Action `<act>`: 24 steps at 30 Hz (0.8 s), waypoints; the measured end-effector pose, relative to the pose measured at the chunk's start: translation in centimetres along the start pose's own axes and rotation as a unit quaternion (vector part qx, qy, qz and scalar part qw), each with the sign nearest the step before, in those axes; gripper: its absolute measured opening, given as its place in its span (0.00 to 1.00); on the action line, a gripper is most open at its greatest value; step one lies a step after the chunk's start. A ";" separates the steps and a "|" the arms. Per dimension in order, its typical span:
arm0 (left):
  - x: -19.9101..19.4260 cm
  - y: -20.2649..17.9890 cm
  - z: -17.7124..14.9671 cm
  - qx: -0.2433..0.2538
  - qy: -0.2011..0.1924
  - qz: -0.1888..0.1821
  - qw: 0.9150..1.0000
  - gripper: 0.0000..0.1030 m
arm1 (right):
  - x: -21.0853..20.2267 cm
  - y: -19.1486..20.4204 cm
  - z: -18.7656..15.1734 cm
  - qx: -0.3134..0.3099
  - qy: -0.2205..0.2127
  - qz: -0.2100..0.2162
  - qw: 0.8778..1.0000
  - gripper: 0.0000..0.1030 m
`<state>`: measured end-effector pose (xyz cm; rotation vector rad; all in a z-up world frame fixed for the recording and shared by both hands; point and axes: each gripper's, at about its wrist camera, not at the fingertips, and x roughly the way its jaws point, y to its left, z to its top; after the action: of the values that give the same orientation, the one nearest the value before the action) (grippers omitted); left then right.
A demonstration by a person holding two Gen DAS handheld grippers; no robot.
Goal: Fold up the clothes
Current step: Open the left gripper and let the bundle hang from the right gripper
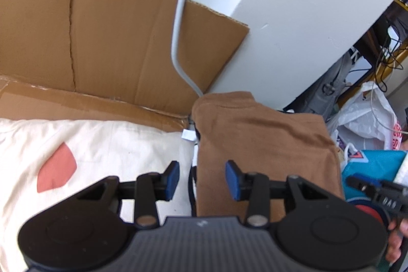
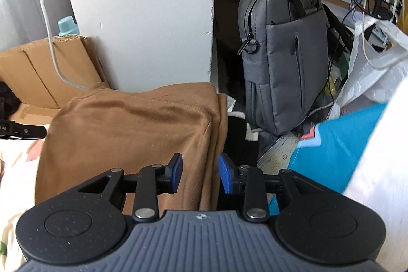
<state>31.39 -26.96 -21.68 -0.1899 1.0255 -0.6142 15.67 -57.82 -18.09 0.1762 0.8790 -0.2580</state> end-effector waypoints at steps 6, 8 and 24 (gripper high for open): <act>0.0 -0.9 -1.5 0.026 0.016 0.017 0.999 0.48 | -0.3 0.8 -1.7 -0.014 0.009 0.009 1.000 0.34; 0.3 -0.9 -2.2 0.032 0.026 0.017 0.999 0.48 | -0.2 0.8 -2.0 -0.019 0.011 0.004 1.000 0.34; 0.3 -0.4 -5.8 0.069 0.040 -0.014 0.997 0.55 | 0.5 -0.2 -4.1 -0.063 0.032 -0.017 0.997 0.11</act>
<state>26.48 -26.64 -24.70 -0.0582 1.0539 -0.7200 12.90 -56.99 -21.03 0.0524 0.9593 -0.2288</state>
